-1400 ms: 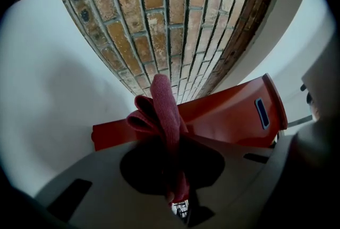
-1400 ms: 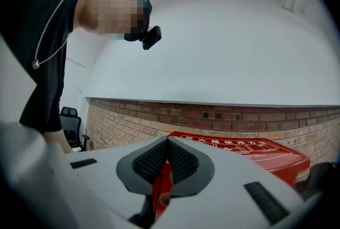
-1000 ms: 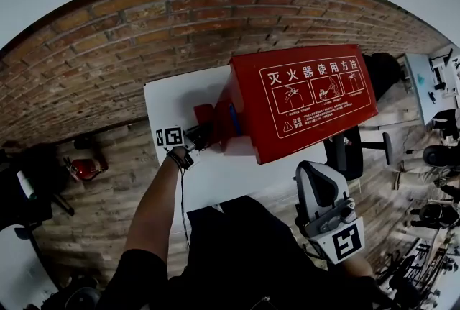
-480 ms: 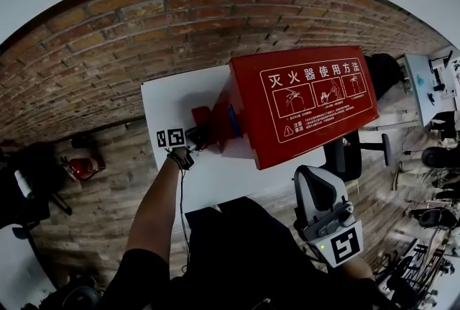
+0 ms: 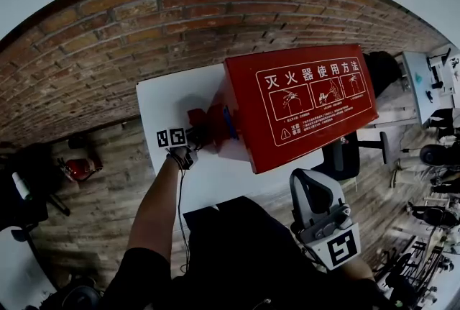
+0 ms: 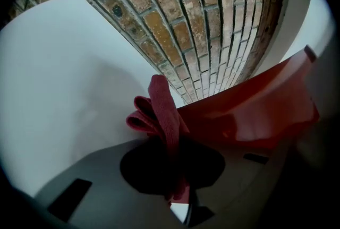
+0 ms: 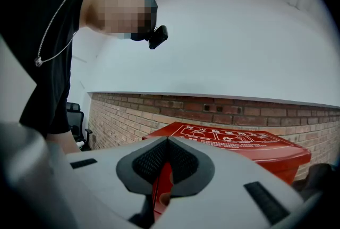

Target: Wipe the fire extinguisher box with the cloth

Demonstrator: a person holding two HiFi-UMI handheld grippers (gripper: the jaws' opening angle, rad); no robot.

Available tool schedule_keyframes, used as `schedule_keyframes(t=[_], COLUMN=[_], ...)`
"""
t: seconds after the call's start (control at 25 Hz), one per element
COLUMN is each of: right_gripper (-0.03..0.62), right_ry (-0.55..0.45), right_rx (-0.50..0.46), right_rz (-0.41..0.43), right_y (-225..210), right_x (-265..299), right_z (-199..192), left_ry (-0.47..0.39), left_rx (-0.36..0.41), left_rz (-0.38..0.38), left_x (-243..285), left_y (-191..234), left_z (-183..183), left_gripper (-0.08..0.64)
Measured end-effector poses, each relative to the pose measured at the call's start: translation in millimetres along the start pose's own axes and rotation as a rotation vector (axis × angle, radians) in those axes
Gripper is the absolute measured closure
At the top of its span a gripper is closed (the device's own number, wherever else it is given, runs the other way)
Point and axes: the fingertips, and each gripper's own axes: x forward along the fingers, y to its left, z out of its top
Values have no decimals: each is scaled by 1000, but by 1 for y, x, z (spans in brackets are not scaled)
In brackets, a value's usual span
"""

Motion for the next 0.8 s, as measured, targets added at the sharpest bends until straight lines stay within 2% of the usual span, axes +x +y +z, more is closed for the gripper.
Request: schedule_keyframes(t=[0.44,0.8], right_gripper=[572,572], right_ry=[13,16], right_rx=[2,2], right_rz=[0,2], right_y=[-5,-4], right_x=[2,1], right_z=[-4,-5], left_ry=[59,60], left_rx=[52,51], left_rz=[155,172], left_x=[13,14], left_y=[27,31], left_z=[-9,-15], left_gripper=[468,468])
